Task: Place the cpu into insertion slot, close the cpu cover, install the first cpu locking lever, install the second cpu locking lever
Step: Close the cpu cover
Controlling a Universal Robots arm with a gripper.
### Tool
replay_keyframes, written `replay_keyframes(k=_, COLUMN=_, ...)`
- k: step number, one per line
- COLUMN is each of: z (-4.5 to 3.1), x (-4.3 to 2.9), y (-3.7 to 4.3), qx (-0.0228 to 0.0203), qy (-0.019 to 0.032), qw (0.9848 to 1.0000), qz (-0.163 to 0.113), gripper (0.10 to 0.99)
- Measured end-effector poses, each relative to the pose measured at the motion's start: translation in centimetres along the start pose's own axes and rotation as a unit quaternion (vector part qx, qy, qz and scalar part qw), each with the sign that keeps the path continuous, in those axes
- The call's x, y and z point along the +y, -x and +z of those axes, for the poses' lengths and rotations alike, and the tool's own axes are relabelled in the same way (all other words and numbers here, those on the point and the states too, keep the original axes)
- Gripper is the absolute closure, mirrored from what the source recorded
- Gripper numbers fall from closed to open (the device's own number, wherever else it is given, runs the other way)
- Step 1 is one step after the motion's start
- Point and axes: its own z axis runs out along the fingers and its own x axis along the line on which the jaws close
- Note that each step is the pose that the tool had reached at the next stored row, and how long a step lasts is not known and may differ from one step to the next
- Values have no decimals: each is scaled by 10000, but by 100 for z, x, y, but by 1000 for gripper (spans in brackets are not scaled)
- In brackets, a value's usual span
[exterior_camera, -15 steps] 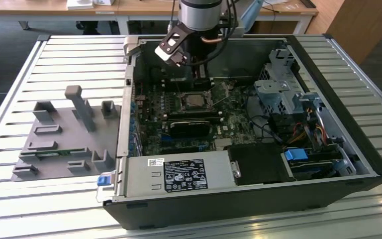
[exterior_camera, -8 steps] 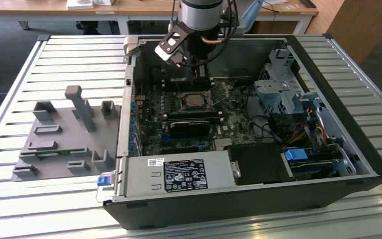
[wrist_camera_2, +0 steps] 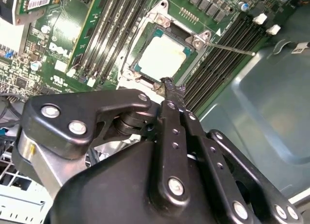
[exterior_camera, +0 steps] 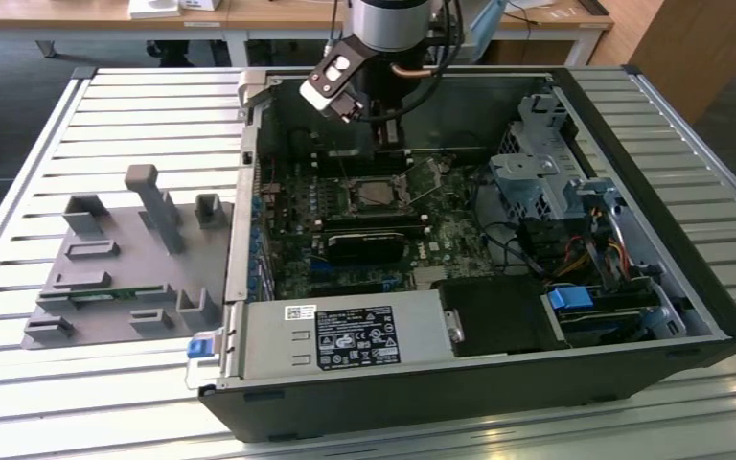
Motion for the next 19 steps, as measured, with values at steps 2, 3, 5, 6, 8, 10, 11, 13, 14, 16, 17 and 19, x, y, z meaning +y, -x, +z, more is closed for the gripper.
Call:
replay_keyframes(k=2, z=1, x=31, y=1, qx=0, qy=-1, qw=10000, qz=0, gripper=980)
replay_keyframes(k=3, z=3, x=51, y=1, qx=1, qy=-5, qw=10000, qz=1, gripper=980)
replay_keyframes(k=5, z=5, x=95, y=1, qx=0, qy=-16, qw=10000, qz=-1, gripper=980)
replay_keyframes(k=6, z=5, x=113, y=2, qx=0, qy=-18, qw=10000, qz=-2, gripper=980)
replay_keyframes(k=8, z=6, x=133, y=2, qx=0, qy=-19, qw=10000, qz=-2, gripper=980)
replay_keyframes(k=10, z=7, x=149, y=2, qx=1, qy=-18, qw=10000, qz=-2, gripper=980)
replay_keyframes(k=11, z=8, x=156, y=2, qx=0, qy=-18, qw=10000, qz=-2, gripper=980)
replay_keyframes(k=13, z=9, x=179, y=2, qx=0, qy=-18, qw=10000, qz=-2, gripper=980)
replay_keyframes(k=14, z=10, x=197, y=2, qx=0, qy=-18, qw=10000, qz=-2, gripper=980)
replay_keyframes(k=16, z=11, x=238, y=3, qx=0, qy=-18, qw=10000, qz=-2, gripper=980)
replay_keyframes(k=17, z=12, x=257, y=4, qx=0, qy=-19, qw=10000, qz=-2, gripper=980)
replay_keyframes(k=19, z=14, x=294, y=4, qx=0, qy=-18, qw=10000, qz=-2, gripper=980)
